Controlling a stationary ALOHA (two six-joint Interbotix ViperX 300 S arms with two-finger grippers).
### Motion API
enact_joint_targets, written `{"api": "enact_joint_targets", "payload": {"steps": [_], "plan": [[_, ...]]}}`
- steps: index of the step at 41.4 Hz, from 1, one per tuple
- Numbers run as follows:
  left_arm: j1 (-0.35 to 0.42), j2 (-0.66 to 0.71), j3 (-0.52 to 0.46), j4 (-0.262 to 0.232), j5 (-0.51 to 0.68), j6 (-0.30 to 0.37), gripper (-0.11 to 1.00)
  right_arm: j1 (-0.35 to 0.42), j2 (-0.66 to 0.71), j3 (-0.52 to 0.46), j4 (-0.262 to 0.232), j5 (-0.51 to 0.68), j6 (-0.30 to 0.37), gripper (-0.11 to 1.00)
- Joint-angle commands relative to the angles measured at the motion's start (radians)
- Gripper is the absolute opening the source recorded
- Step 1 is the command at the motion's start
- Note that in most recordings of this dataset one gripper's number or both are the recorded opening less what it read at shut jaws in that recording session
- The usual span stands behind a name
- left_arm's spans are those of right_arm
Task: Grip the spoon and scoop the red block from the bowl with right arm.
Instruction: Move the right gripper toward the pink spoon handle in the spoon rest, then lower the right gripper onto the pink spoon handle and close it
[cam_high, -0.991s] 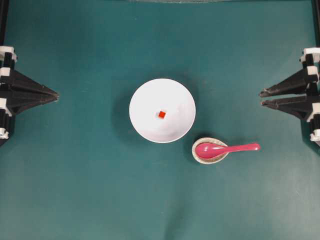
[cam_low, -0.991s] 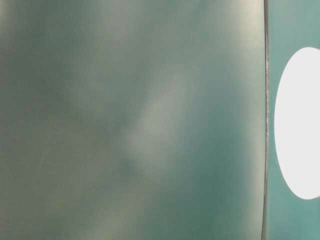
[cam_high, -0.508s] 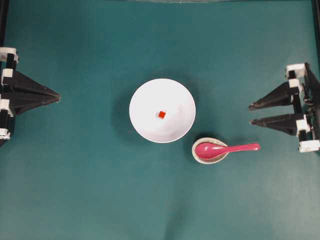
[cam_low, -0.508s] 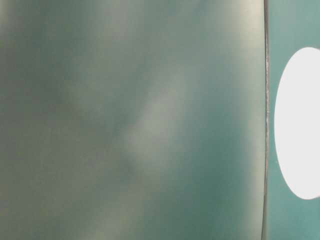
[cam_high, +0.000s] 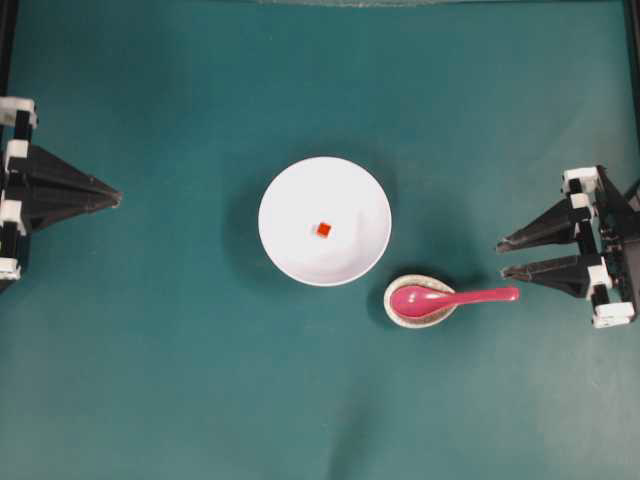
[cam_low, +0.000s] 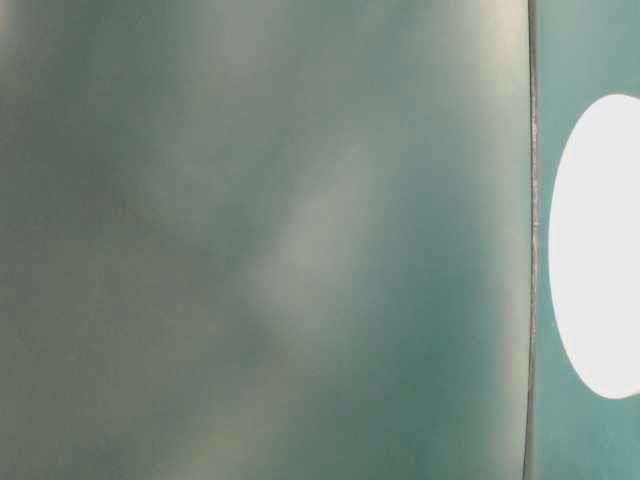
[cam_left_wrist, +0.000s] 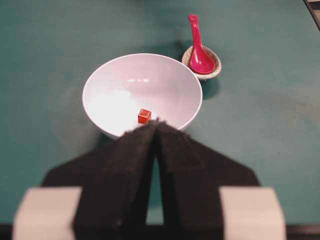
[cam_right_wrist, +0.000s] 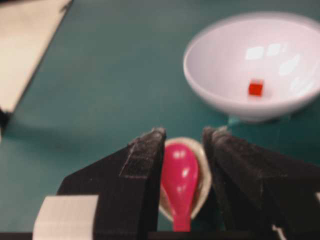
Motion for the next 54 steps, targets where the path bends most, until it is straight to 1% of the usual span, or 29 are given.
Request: {"api": "enact_joint_targets", "payload": {"steps": [1, 3, 6, 11, 17, 25, 33, 43, 54], "plan": [[0.002, 0.008, -0.026, 0.003, -0.006, 0.002, 0.03, 0.037, 0.061, -0.003, 0.028, -0.075, -0.002, 0.43], [0.002, 0.008, -0.026, 0.002, -0.006, 0.002, 0.03, 0.060, 0.097, 0.000, 0.043, -0.112, -0.002, 0.43], [0.003, 0.008, -0.025, 0.002, -0.005, 0.002, 0.03, 0.098, 0.149, 0.009, 0.083, -0.161, -0.002, 0.43], [0.002, 0.008, -0.025, 0.003, -0.006, 0.002, 0.03, 0.155, 0.212, 0.021, 0.133, -0.233, 0.005, 0.43], [0.002, 0.008, -0.026, 0.003, -0.005, 0.003, 0.03, 0.195, 0.256, 0.029, 0.160, -0.265, 0.020, 0.43], [0.002, 0.006, -0.026, 0.003, -0.005, 0.005, 0.03, 0.201, 0.265, 0.026, 0.160, -0.255, 0.031, 0.43], [0.003, 0.002, -0.026, 0.003, -0.005, 0.006, 0.03, 0.202, 0.261, 0.017, 0.160, -0.213, 0.034, 0.43], [0.035, 0.002, -0.028, 0.003, 0.011, 0.006, 0.03, 0.204, 0.256, 0.014, 0.160, -0.202, 0.034, 0.43], [0.037, 0.002, -0.028, 0.003, 0.011, 0.006, 0.03, 0.204, 0.256, 0.014, 0.160, -0.189, 0.032, 0.43]]}}
